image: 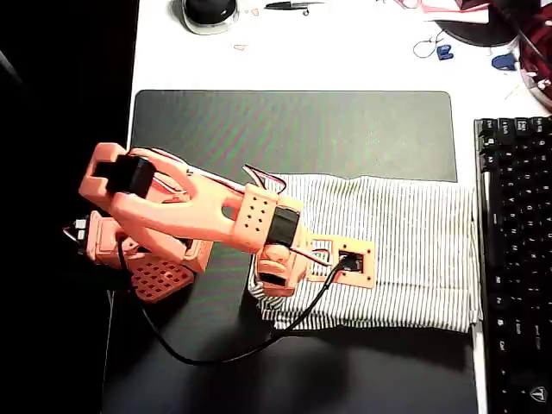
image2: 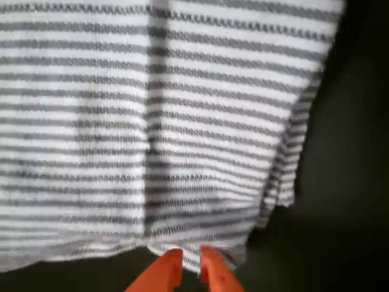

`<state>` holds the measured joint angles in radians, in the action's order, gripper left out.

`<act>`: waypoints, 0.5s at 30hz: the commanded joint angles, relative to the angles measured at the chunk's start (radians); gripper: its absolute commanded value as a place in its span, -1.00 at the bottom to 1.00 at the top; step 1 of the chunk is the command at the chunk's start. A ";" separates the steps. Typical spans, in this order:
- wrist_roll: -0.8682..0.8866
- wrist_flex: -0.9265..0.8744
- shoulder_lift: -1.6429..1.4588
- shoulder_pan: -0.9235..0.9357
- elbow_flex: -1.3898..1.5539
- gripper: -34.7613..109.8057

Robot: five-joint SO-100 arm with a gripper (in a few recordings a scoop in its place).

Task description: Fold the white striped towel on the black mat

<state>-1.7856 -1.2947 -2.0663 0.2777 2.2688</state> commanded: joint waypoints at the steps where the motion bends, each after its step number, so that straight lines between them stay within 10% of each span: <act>1: -0.020 -0.098 -0.107 0.021 -0.034 -0.45; 15: 0.121 0.190 -0.049 -0.156 0.097 -0.44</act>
<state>-1.6475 -1.1397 -2.1307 0.1135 2.3593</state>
